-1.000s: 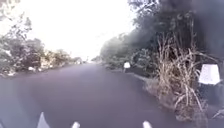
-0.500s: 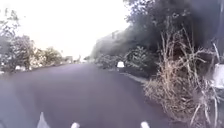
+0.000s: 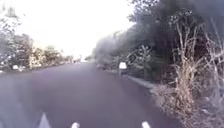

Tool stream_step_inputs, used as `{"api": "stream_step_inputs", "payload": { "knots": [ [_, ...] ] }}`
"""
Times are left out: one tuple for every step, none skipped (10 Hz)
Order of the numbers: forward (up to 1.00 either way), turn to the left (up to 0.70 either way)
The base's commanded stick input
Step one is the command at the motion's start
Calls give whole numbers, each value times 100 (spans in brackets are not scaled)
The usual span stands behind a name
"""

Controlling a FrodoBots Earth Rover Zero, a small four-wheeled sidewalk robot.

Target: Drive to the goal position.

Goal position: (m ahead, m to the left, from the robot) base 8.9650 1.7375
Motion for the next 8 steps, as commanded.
{"api": "stream_step_inputs", "payload": {
  "knots": [
    [85,0],
    [85,0],
    [85,0],
    [85,31],
    [85,20],
    [85,10],
    [85,0],
    [85,0]
  ]
}}
